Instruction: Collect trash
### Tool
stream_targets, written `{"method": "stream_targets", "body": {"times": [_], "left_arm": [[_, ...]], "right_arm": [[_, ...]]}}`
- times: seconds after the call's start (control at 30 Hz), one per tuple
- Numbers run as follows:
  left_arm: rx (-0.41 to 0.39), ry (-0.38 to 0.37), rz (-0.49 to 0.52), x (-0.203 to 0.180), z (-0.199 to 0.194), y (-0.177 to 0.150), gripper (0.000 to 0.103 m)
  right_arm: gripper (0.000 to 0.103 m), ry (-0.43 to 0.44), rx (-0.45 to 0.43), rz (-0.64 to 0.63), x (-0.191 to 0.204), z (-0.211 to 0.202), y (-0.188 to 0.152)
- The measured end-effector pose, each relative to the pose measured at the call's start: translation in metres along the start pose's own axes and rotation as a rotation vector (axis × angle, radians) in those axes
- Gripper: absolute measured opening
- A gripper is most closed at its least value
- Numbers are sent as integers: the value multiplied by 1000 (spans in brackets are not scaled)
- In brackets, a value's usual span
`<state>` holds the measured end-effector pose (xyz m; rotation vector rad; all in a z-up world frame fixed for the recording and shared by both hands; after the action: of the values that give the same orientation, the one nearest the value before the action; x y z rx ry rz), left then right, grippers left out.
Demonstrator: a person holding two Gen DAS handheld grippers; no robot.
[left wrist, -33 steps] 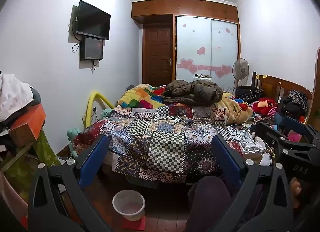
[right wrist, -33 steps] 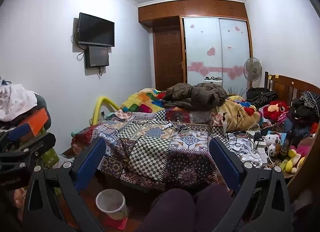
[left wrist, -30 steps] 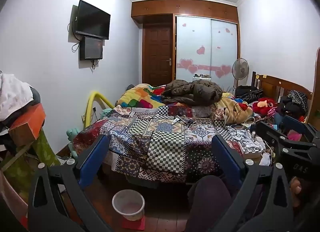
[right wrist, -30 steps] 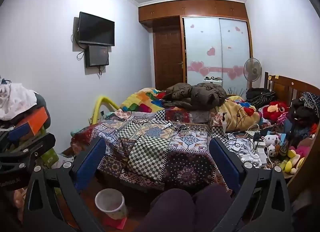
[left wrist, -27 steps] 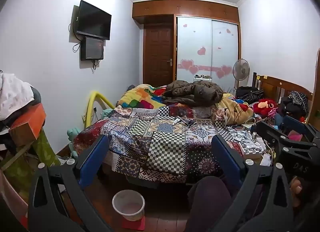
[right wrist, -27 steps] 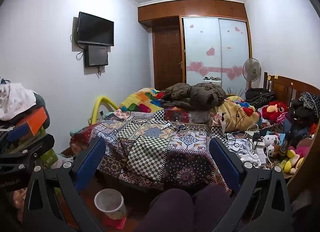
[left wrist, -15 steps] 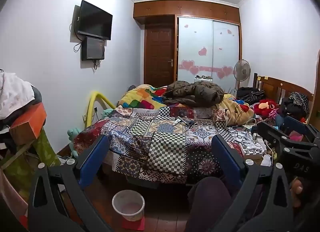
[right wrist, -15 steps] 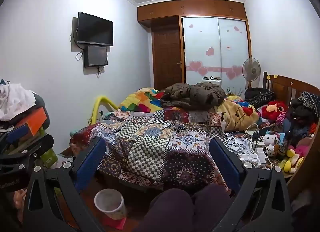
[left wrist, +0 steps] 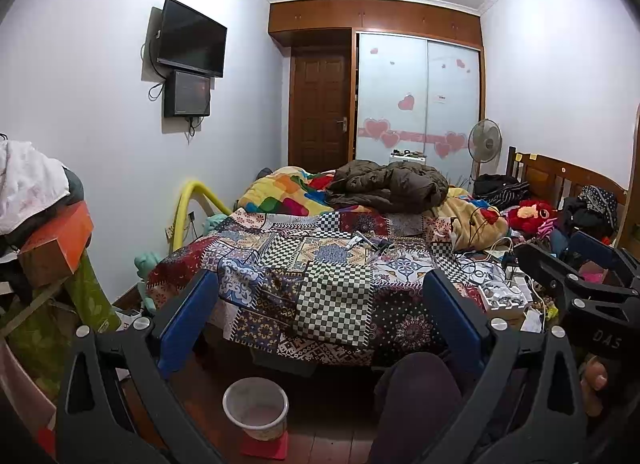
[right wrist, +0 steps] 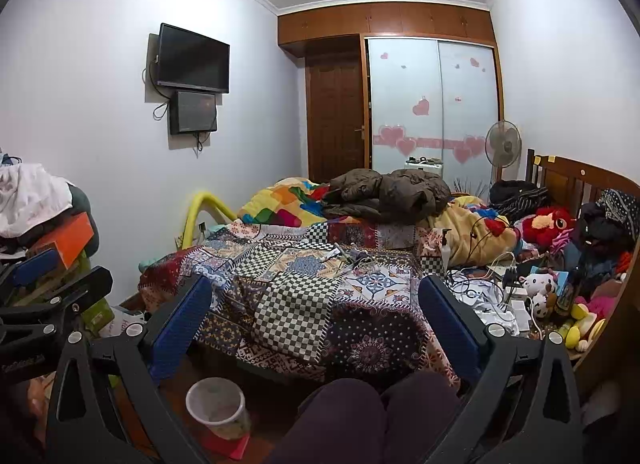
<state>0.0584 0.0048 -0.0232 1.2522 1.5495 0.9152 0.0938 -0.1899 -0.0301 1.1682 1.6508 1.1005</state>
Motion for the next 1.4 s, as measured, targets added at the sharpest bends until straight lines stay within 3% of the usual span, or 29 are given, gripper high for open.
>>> {"method": "stream_targets", "body": {"times": [1.4], "left_arm": [[-4,9,-13,4,0,-7,103]], "right_arm": [[103,-13,-12,-15,-3,-2,8]]}}
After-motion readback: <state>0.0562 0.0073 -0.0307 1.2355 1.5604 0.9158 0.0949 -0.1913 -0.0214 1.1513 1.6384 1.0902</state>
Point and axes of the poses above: each gripper's, at about its wrist camera, not at the fingertips, and z roughly the way its jaws point, x to its left, y to its top, the point moved 6 cm from there along z, roughly the way its jaws point, and after that the axes turned 10 degrees about -z, right-handed, at the moved point
